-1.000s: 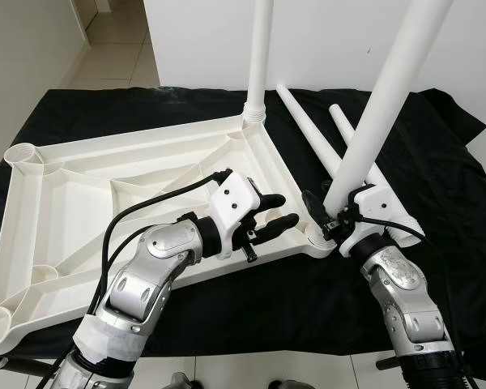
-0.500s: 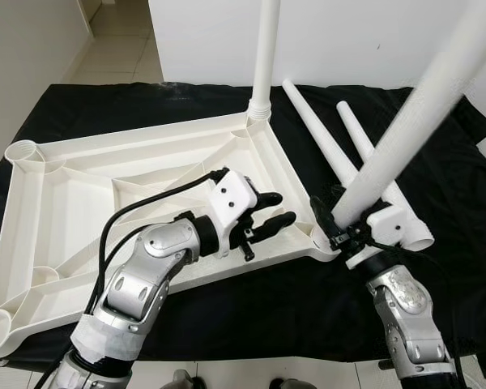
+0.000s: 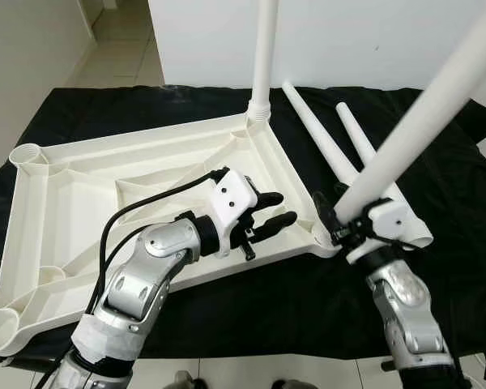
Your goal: Building children table
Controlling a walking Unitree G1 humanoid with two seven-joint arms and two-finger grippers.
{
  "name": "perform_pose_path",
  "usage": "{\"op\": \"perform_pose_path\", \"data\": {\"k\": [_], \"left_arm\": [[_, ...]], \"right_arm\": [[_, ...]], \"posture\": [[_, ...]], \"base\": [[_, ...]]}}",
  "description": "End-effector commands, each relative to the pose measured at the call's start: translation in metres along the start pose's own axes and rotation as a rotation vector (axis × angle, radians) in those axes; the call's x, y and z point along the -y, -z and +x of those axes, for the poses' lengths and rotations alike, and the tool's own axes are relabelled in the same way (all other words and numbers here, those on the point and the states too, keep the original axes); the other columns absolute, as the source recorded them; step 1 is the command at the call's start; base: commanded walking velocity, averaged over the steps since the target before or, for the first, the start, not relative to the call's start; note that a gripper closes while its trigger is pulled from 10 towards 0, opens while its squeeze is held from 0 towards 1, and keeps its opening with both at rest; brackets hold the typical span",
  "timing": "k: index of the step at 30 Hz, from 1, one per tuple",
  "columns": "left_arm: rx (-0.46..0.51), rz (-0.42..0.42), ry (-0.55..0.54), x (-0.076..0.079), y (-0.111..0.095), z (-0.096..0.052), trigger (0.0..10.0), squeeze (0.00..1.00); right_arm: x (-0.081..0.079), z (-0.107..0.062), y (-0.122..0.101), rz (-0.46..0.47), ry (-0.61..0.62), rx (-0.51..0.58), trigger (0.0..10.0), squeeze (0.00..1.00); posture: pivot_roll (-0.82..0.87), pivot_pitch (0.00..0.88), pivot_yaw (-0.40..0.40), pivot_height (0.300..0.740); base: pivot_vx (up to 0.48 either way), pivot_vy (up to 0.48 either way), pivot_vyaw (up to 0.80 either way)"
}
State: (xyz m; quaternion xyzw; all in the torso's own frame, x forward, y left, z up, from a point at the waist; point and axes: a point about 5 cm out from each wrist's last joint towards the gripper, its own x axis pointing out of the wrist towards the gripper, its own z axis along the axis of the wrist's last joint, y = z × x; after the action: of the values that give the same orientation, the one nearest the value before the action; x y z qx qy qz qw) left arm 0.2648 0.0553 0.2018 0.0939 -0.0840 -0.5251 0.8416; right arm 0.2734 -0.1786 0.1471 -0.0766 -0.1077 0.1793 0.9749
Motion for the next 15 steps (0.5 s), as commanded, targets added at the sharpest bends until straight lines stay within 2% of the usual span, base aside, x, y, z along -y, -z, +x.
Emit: {"op": "perform_pose_path", "data": {"k": [1,7,15], "left_arm": [[0.004,0.007,-0.018,-0.0001,-0.0035,-0.0003,10.0,0.0],[0.008,0.005,-0.024,0.0011,-0.0032,-0.0004,10.0,0.0],[0.011,0.005,-0.029,0.0019,-0.0035,-0.0005,10.0,0.0]], "right_arm": [[0.0013,-0.0348,0.0691,0.069,0.049,-0.398,10.0,0.0],[0.0064,-0.0281,0.0685,0.047,-0.01,-0.424,10.0,0.0],[0.0022,-0.0323,0.073,0.06,-0.077,-0.457,10.0,0.0]], "posture": [[-0.1,0.121,0.075,0.74],[-0.1,0.117,0.063,0.74],[-0.1,0.114,0.056,0.74]], "base": [[0.0,0.0,0.0],[0.0,0.0,0.0],[0.0,0.0,0.0]]}}
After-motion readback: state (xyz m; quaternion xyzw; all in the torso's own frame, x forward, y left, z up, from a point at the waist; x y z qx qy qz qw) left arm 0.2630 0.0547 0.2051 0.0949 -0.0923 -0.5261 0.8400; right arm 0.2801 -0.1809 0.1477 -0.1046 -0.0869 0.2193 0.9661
